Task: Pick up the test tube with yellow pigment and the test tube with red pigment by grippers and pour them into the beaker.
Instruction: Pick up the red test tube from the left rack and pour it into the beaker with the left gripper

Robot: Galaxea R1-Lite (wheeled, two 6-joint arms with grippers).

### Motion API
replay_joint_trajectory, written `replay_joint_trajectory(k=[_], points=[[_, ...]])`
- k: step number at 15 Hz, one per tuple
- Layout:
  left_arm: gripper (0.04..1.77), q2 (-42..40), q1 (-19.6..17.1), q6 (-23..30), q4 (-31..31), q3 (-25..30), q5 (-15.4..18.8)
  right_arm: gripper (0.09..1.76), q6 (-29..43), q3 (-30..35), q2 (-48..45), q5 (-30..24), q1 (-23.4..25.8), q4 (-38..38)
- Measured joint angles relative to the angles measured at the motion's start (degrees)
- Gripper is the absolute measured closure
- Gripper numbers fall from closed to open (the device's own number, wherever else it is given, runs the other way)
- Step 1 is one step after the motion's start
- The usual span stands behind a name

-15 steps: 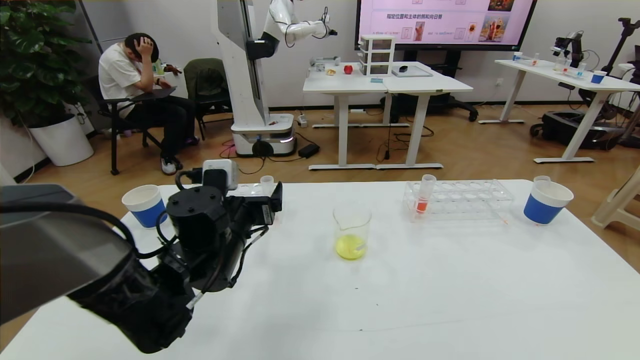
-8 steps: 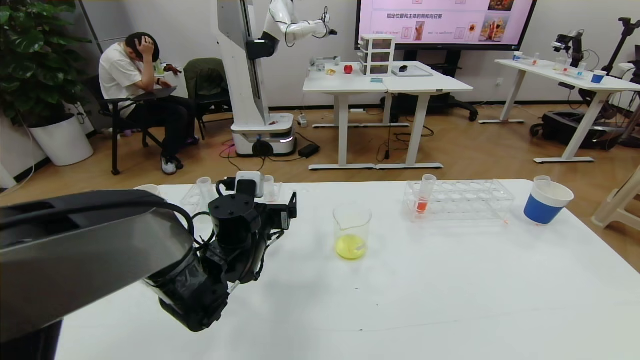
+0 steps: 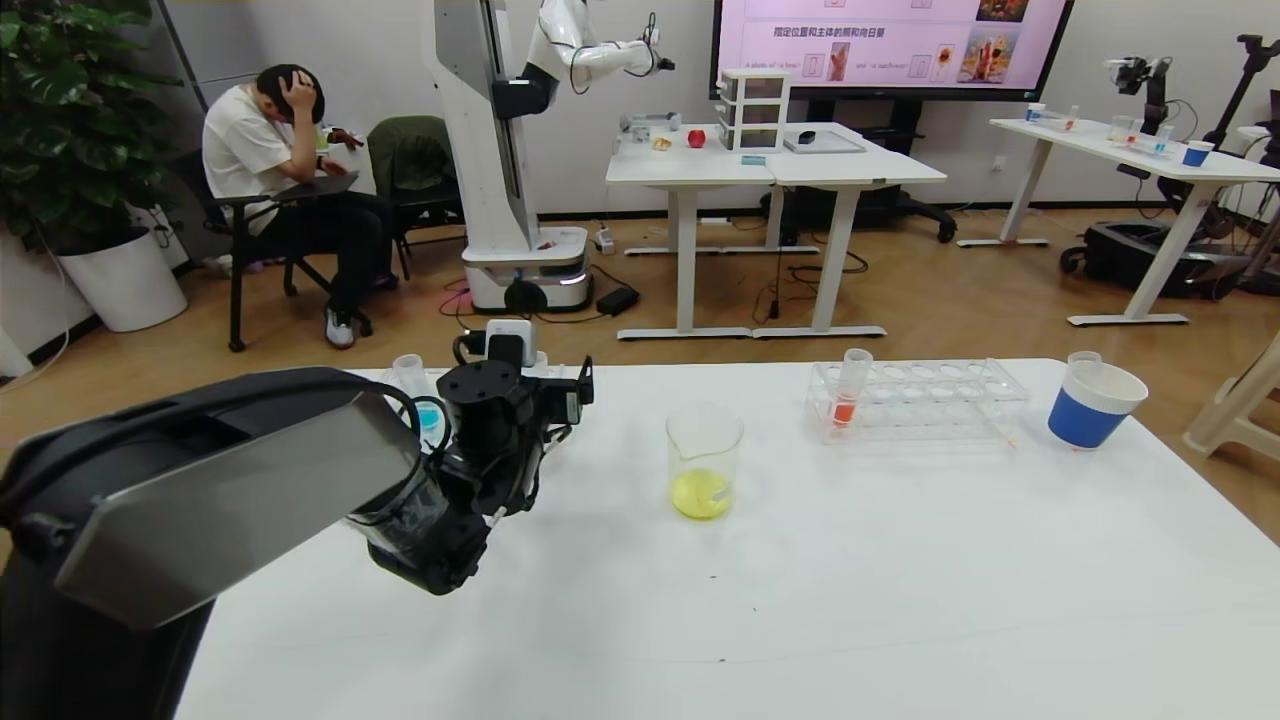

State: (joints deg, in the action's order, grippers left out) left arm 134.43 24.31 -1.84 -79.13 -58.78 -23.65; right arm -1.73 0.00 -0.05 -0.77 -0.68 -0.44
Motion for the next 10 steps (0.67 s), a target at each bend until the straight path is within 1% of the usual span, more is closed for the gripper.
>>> replay_joint_trajectory(k=[4, 5, 6, 7, 8, 9, 10], points=[[0.06, 1.2, -0.1, 0.1, -0.1, -1.3, 0.5, 0.11, 0.0, 0.0, 0.0, 0.0, 0.0, 0.0], [0.08, 1.4, -0.1, 0.1, -0.1, -1.4, 0.5, 0.11, 0.0, 0.0, 0.0, 0.0, 0.0, 0.0], [0.26, 1.4, -0.1, 0.1, -0.2, -1.6, 0.5, 0.11, 0.0, 0.0, 0.0, 0.0, 0.0, 0.0], [0.56, 1.5, -0.1, 0.0, -0.2, -1.7, 0.5, 0.11, 0.0, 0.0, 0.0, 0.0, 0.0, 0.0], [1.0, 1.5, -0.1, 0.0, -0.2, -1.7, 0.3, 0.11, 0.0, 0.0, 0.0, 0.0, 0.0, 0.0], [1.37, 1.5, -0.3, 0.0, -0.3, -1.7, 0.4, 0.11, 0.0, 0.0, 0.0, 0.0, 0.0, 0.0], [1.5, 1.5, 0.0, 0.0, -0.3, -1.8, 0.2, 0.11, 0.0, 0.0, 0.0, 0.0, 0.1, 0.0]])
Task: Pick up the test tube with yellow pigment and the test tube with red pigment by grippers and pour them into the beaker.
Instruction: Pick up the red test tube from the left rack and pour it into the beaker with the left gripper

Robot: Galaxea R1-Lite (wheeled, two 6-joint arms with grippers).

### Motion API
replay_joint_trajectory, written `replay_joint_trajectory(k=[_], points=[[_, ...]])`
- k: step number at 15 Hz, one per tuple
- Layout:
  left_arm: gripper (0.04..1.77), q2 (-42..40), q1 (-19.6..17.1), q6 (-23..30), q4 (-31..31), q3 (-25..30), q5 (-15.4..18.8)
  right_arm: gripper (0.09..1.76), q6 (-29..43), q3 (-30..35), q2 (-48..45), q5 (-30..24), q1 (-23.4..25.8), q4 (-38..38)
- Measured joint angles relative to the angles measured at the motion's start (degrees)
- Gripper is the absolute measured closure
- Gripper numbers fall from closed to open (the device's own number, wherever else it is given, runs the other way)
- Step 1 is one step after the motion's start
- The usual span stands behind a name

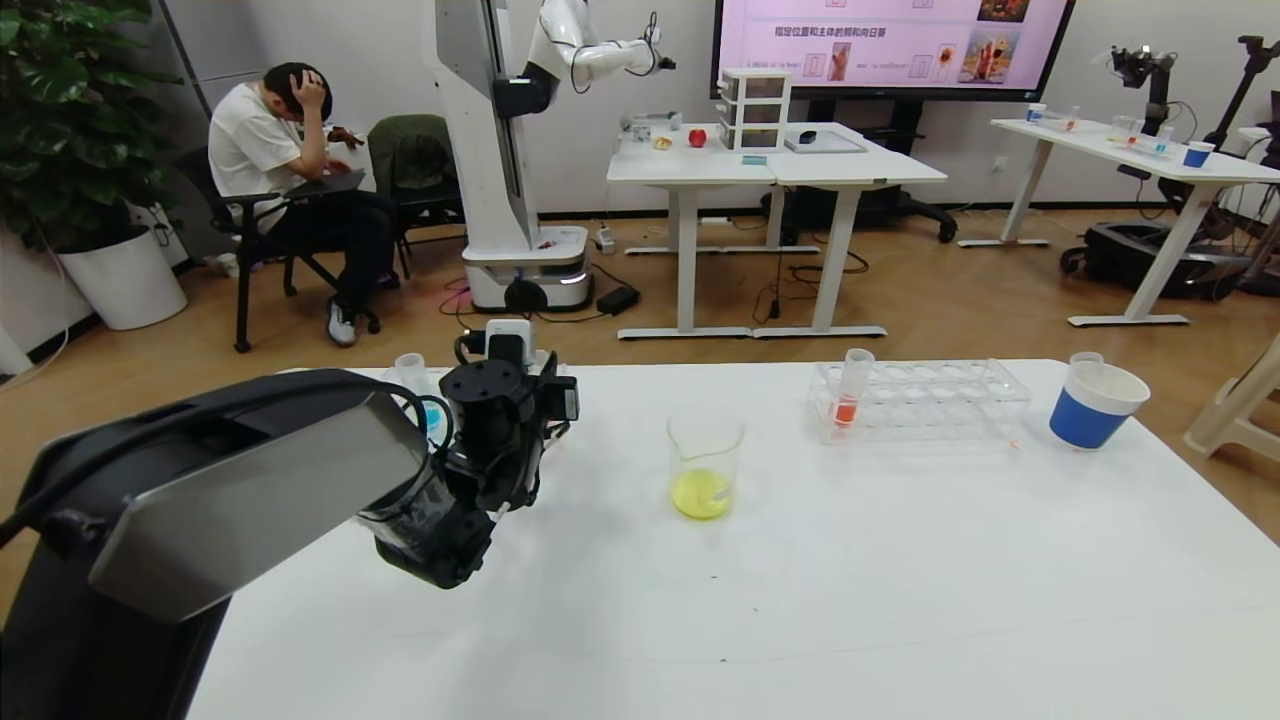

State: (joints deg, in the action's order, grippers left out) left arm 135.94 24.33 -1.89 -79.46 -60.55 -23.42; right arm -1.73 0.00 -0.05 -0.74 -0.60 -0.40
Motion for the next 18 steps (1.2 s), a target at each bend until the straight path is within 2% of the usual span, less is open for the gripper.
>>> replay_joint_trajectory(k=[2, 7, 8, 9, 10, 13, 18], points=[[1.28, 0.0, 0.0, 0.0, 0.0, 0.0, 0.0, 0.11, 0.0, 0.0, 0.0, 0.0, -0.1, -0.1], [1.28, -1.6, 0.3, -0.2, 1.8, -0.6, 0.3, 0.11, 0.0, 0.0, 0.0, 0.0, -0.1, 0.0], [1.32, -2.7, 0.3, -0.4, 3.2, -1.1, 0.7, 0.11, 0.0, 0.0, 0.0, 0.0, -0.1, 0.0], [1.59, -4.0, 0.7, -0.5, 5.4, -1.5, 0.9, 0.11, 0.0, 0.0, 0.0, 0.0, -0.1, 0.0], [1.75, -5.5, 0.7, -0.5, 7.9, -2.3, 1.2, 0.11, 0.0, 0.0, 0.0, 0.0, -0.1, 0.0], [1.75, -10.1, 0.4, -0.5, 14.5, -4.8, 1.6, 0.11, 0.0, 0.0, 0.0, 0.0, 0.0, 0.0], [1.75, -13.0, 0.5, -0.5, 14.8, -5.2, 1.6, 0.11, 0.0, 0.0, 0.0, 0.0, -0.1, 0.0]])
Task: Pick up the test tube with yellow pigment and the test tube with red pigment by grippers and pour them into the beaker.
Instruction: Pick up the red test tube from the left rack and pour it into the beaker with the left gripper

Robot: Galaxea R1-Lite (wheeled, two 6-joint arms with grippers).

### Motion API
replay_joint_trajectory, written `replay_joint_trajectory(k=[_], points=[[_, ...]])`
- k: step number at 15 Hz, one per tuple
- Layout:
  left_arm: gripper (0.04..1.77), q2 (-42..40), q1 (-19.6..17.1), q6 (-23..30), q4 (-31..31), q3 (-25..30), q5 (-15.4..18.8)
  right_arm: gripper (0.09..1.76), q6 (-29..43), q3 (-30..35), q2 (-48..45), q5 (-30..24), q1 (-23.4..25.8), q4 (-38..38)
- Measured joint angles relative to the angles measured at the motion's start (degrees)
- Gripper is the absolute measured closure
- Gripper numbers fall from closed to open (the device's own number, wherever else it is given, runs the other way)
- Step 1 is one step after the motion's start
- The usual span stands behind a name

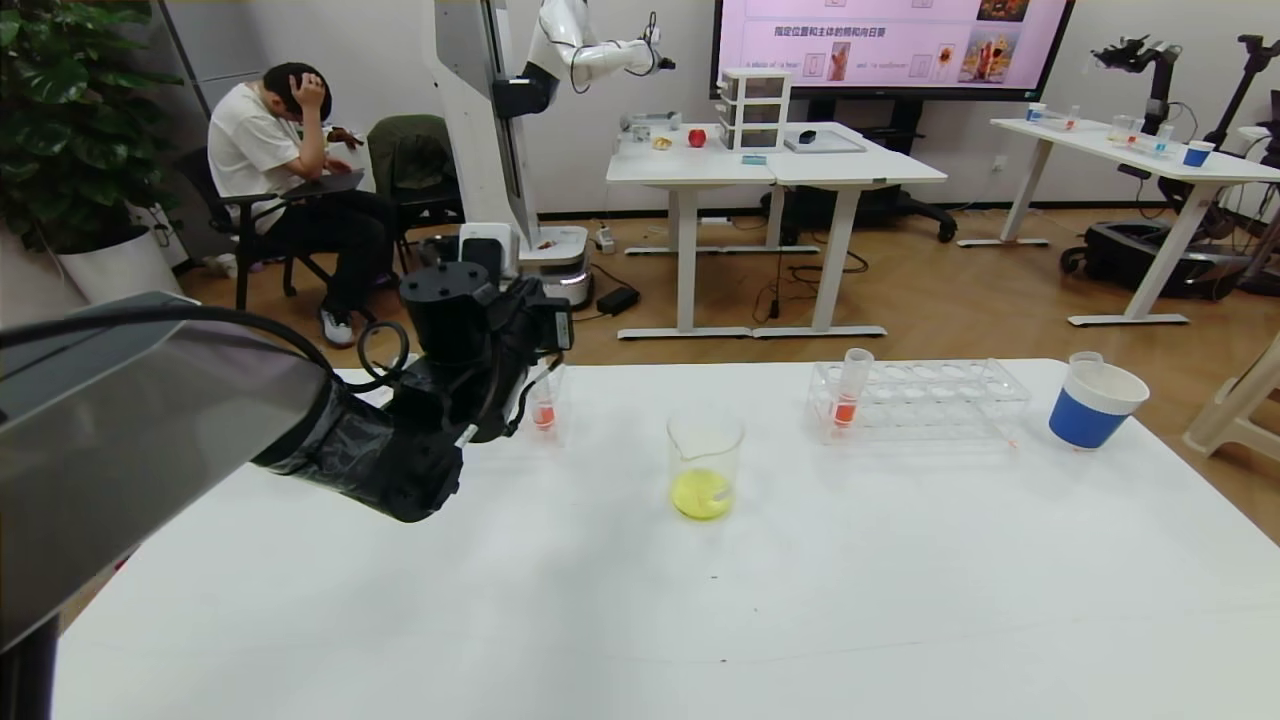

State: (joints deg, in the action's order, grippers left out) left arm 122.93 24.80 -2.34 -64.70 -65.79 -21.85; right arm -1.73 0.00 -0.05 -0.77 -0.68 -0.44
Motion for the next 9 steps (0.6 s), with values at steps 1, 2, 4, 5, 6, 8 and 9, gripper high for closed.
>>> replay_joint_trajectory(k=[1, 2, 4, 5, 6, 8, 9], points=[[1.75, -0.2, 0.2, 0.0, 0.1, 0.2, -0.2, 0.11, 0.0, 0.0, 0.0, 0.0, 0.0, 0.0], [1.75, -0.3, 0.4, 0.0, 0.1, 0.5, -0.5, 0.11, 0.0, 0.0, 0.0, 0.0, 0.0, 0.0], [1.75, -0.5, 0.6, -0.1, -0.1, 2.1, -0.7, 0.11, 0.0, 0.0, 0.0, 0.0, 0.0, 0.0], [1.75, -0.6, 0.9, -0.2, -0.2, 2.9, -0.8, 0.11, 0.0, 0.0, 0.0, 0.0, 0.0, 0.0], [1.75, -0.7, 1.1, -0.2, -0.3, 3.8, -0.8, 0.11, 0.0, 0.0, 0.0, 0.0, 0.0, 0.0], [1.75, -0.8, 1.2, -0.2, -0.7, 5.7, -0.7, 0.11, 0.0, 0.0, 0.0, 0.0, 0.0, 0.0], [1.75, -0.7, 1.2, -0.2, -1.4, 6.2, -0.7, 0.11, 0.0, 0.0, 0.0, 0.0, 0.0, 0.0]])
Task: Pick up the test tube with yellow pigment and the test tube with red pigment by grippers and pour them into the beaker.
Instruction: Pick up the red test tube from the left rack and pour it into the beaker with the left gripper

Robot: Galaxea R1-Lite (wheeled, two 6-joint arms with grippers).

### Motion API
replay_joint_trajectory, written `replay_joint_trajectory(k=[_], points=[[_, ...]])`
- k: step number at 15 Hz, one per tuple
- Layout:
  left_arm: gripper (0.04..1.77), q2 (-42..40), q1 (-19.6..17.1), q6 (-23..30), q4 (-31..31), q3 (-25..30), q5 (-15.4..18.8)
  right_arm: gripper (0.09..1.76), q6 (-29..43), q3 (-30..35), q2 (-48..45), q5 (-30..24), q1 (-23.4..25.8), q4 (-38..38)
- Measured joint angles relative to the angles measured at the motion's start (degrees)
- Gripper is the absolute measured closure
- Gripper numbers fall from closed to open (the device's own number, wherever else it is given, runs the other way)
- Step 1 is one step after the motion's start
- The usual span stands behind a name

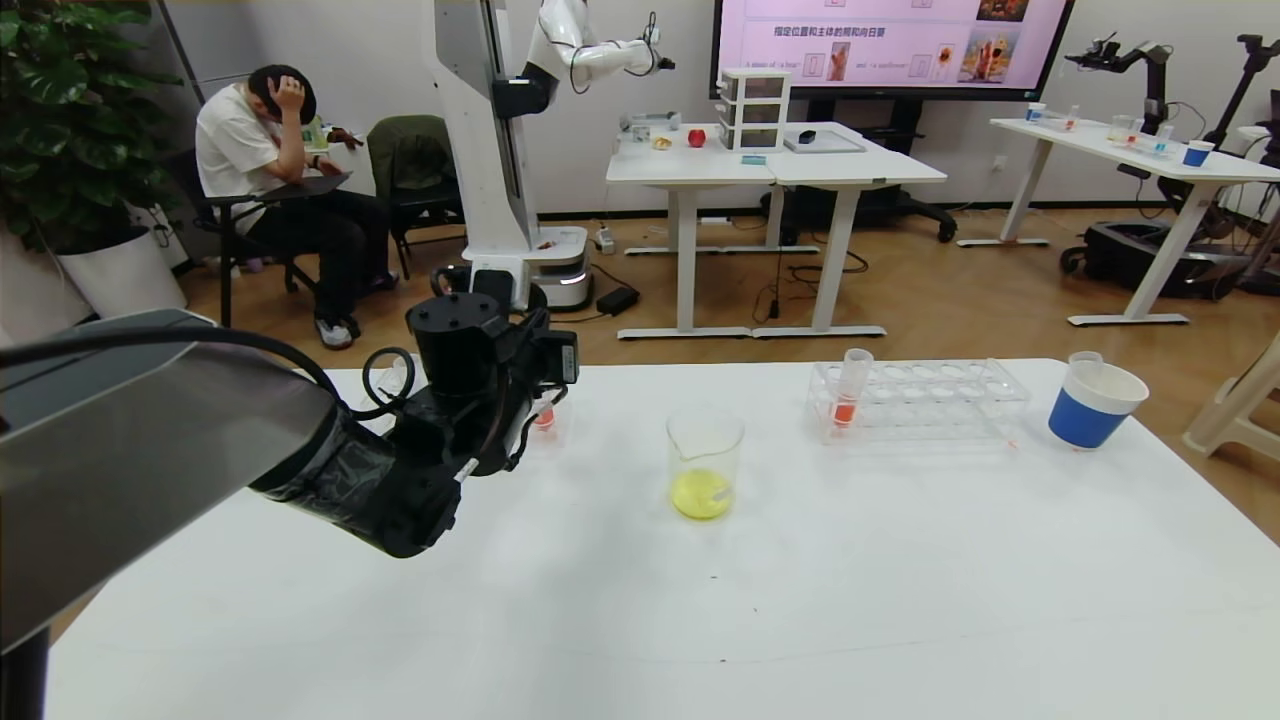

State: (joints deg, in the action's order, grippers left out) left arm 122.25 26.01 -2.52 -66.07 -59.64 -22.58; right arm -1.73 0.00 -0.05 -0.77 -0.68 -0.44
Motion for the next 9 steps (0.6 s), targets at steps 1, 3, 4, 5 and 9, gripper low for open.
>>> replay_joint_trajectory(k=[1, 3, 4, 5, 9], points=[[1.75, 0.2, 0.2, 0.1, -1.0, 0.3, 0.0, 0.11, 0.0, 0.0, 0.0, 0.0, 0.0, 0.0], [1.67, 0.4, 0.7, 0.5, -1.8, 1.2, 0.0, 0.11, 0.0, 0.0, 0.0, 0.0, 0.0, 0.0], [1.41, 0.5, 0.8, 0.6, -2.8, 2.0, -0.1, 0.11, 0.0, 0.0, 0.0, 0.0, 0.0, 0.0], [1.03, 0.5, 1.0, 0.6, -4.3, 3.4, -0.1, 0.11, 0.0, 0.0, 0.0, 0.0, 0.0, 0.0], [0.06, 1.4, 1.9, 1.0, -10.9, 10.5, -1.2, 0.11, 0.0, 0.0, 0.0, 0.0, 0.0, 0.0]])
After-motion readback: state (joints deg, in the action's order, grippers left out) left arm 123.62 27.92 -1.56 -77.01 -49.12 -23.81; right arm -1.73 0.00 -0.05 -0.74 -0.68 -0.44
